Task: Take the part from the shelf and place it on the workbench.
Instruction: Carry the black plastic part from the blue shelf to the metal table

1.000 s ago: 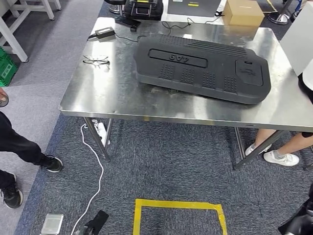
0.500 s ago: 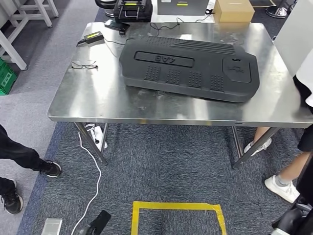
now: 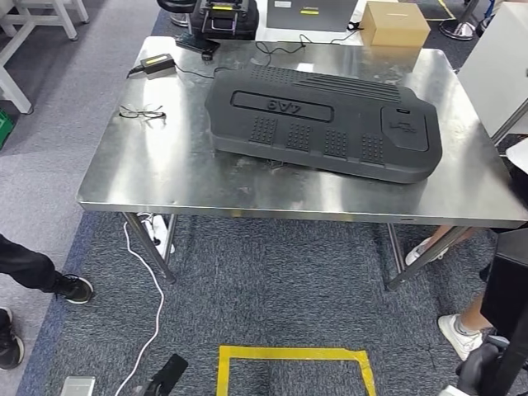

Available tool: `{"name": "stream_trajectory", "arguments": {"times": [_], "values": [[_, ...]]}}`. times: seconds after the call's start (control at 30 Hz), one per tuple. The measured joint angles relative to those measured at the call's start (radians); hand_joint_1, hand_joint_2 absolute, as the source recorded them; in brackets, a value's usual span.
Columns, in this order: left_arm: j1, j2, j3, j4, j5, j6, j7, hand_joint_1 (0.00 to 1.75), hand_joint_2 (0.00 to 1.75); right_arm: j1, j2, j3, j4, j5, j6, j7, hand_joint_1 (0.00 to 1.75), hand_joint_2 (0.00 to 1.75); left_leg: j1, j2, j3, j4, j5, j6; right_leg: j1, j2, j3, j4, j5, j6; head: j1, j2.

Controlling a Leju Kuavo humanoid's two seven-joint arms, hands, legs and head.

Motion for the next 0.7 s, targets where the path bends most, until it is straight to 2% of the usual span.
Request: {"name": "stream_trajectory", "arguments": {"times": [0.03, 0.07, 0.1, 0.17, 0.23, 0.3, 0.37, 0.43, 0.53, 0.57, 0.6, 0.67, 0.7], "values": [[0.000, 0.000, 0.000, 0.000, -0.001, 0.000, 0.001, 0.00, 1.75, 0.000, -0.002, 0.001, 0.000, 0.003, 0.000, 0.000, 1.75, 1.75, 0.000, 0.000, 0.004, 0.000, -0.004, 0.000, -0.004, -0.002, -0.033, 0.050, -0.014, 0.003, 0.000, 0.000], [0.001, 0.000, 0.000, 0.000, -0.002, -0.001, 0.001, 0.00, 1.75, 0.000, -0.004, 0.001, 0.000, 0.007, 0.000, 0.000, 1.75, 1.75, 0.001, 0.000, 0.009, 0.000, -0.009, -0.001, -0.006, -0.003, -0.054, 0.073, -0.010, 0.006, 0.000, 0.000], [0.001, 0.000, 0.000, 0.000, -0.002, -0.001, 0.002, 0.00, 1.75, -0.001, -0.006, 0.001, 0.000, 0.010, 0.000, 0.000, 1.75, 1.75, 0.002, 0.000, 0.017, 0.000, -0.015, -0.003, -0.008, -0.004, -0.056, 0.058, 0.013, 0.007, 0.000, 0.000], [0.001, 0.000, 0.000, 0.000, -0.002, -0.002, 0.002, 0.00, 1.75, -0.004, -0.010, 0.003, -0.001, 0.014, 0.000, 0.000, 1.75, 1.75, 0.004, -0.001, 0.037, -0.001, -0.030, -0.009, -0.009, -0.007, -0.017, -0.057, 0.099, 0.007, 0.000, 0.000], [-0.001, 0.000, -0.001, 0.000, -0.002, -0.003, 0.002, 0.00, 1.75, -0.009, -0.013, 0.007, -0.002, 0.019, 0.000, 0.000, 1.75, 1.75, 0.005, 0.000, 0.051, -0.003, -0.042, -0.017, -0.002, -0.010, 0.017, -0.157, 0.140, -0.005, 0.000, 0.000], [-0.003, 0.000, -0.001, 0.000, -0.003, -0.003, 0.003, 0.00, 1.75, -0.012, -0.016, 0.011, -0.004, 0.028, 0.000, 0.002, 1.75, 1.75, 0.003, 0.000, 0.058, -0.004, -0.046, -0.029, 0.004, -0.011, 0.021, -0.180, 0.132, -0.023, 0.000, 0.000], [-0.004, 0.000, -0.002, 0.000, -0.003, -0.004, 0.004, 0.00, 1.75, -0.013, -0.018, 0.017, -0.007, 0.040, -0.001, 0.004, 1.75, 1.75, 0.003, 0.001, 0.064, 0.004, -0.051, -0.038, 0.002, -0.009, 0.034, -0.189, 0.132, -0.038, -0.002, 0.000], [-0.007, 0.000, -0.003, 0.000, -0.003, -0.004, 0.004, 0.00, 1.75, -0.017, -0.020, 0.023, -0.010, 0.052, -0.001, 0.005, 1.75, 1.75, 0.003, 0.001, 0.038, 0.064, -0.077, -0.041, -0.001, -0.008, 0.053, -0.198, 0.127, -0.050, -0.005, 0.000], [-0.008, 0.000, -0.003, 0.000, -0.005, -0.004, 0.005, 0.00, 1.75, -0.022, -0.021, 0.026, -0.010, 0.064, -0.001, 0.009, 1.75, 1.75, -0.001, 0.001, -0.072, 0.240, -0.143, -0.042, 0.002, -0.006, 0.069, -0.201, 0.114, -0.063, -0.007, 0.000], [-0.006, 0.000, -0.003, 0.000, -0.006, -0.004, 0.005, 0.00, 1.75, -0.023, -0.021, 0.027, -0.010, 0.066, -0.001, 0.010, 1.75, 1.75, -0.002, 0.001, -0.101, 0.270, -0.143, -0.042, 0.004, -0.004, 0.076, -0.201, 0.107, -0.065, -0.007, 0.000], [-0.005, 0.000, -0.003, 0.000, -0.006, -0.004, 0.006, 0.00, 1.75, -0.023, -0.022, 0.027, -0.010, 0.067, -0.001, 0.011, 1.75, 1.75, -0.003, 0.001, -0.114, 0.265, -0.121, -0.039, 0.005, -0.001, 0.086, -0.201, 0.100, -0.065, -0.007, 0.000], [-0.003, 0.000, -0.003, 0.000, -0.006, -0.003, 0.007, 0.00, 1.75, -0.023, -0.023, 0.029, -0.010, 0.068, -0.001, 0.012, 1.75, 1.75, -0.006, 0.001, -0.099, 0.168, -0.026, -0.031, 0.007, 0.002, 0.109, -0.201, 0.084, -0.062, -0.007, 0.000], [-0.003, 0.000, -0.003, 0.000, -0.006, -0.003, 0.007, 0.00, 1.75, -0.024, -0.024, 0.031, -0.010, 0.068, -0.001, 0.012, 1.75, 1.75, -0.009, 0.000, -0.089, 0.118, 0.010, -0.027, 0.007, 0.004, 0.119, -0.201, 0.076, -0.059, -0.006, 0.000]]}}
